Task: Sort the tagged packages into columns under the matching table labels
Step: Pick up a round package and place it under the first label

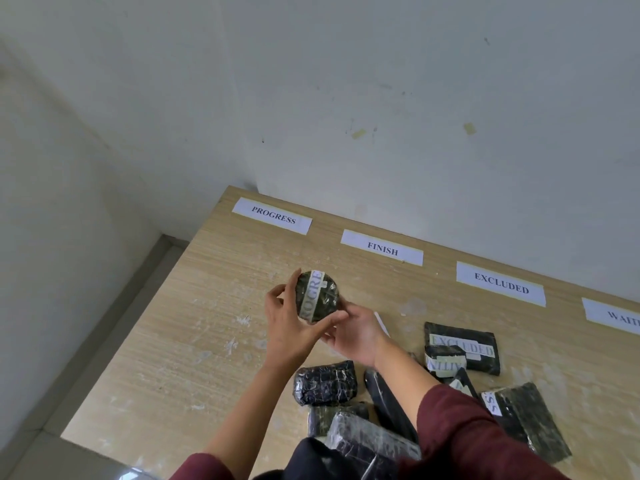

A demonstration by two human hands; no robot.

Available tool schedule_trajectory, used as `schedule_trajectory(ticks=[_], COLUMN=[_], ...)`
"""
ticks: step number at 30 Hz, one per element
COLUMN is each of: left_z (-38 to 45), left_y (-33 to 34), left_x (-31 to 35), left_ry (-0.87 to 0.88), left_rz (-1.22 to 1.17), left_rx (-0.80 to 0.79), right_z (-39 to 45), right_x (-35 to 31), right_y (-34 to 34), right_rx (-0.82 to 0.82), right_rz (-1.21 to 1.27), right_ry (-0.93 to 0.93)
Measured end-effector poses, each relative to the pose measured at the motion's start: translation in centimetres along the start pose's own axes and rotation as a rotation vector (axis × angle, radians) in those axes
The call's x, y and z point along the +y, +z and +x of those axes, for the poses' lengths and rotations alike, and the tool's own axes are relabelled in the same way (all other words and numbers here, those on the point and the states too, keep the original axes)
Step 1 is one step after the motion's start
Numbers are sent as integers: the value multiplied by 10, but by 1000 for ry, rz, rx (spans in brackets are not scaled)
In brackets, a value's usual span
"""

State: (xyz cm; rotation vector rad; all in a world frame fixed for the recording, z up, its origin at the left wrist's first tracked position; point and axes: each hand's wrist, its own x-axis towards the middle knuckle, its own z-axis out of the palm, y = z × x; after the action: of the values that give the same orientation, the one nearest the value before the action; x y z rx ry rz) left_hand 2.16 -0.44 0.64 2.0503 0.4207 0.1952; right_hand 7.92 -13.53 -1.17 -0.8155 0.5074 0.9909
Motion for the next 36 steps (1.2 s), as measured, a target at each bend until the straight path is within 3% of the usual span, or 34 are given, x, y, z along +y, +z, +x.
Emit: schedule_trajectory(ticks=[3, 5, 7, 11, 15, 19, 22, 24, 29, 36], left_z=[18, 29, 42, 80, 130, 178, 195, 191, 166, 179], left_y=[-15, -26, -37, -54, -63, -64, -63, -57, -33, -33], left_x=[-11, -24, -40, -72, -86, -93, -104, -110, -116, -123], left_ry=[-10, -13, -42, -63, -6, -16, 9, -1, -217, -196], left_rz=[29, 22, 20, 217, 320, 304, 281, 265, 22, -40], left_rx=[62, 50, 8, -122, -207, -259, -301, -248, 79, 51], right_z=[11, 21, 35, 65, 94, 116, 123, 125, 125, 120], right_x=[7, 10, 12, 20, 23, 30, 36, 40, 44, 41], right_y=[12, 23, 29, 18, 6, 5, -2, -8, -14, -9], right_rx=[-91, -53, 118, 352, 344, 375, 416, 421, 460, 446], right_rz=[57, -29, -408, -1351, -1821, -1960, -1985, -1994, -2026, -2003], right_ry=[42, 58, -47, -534, -526, -487, -557, -590, -635, -603])
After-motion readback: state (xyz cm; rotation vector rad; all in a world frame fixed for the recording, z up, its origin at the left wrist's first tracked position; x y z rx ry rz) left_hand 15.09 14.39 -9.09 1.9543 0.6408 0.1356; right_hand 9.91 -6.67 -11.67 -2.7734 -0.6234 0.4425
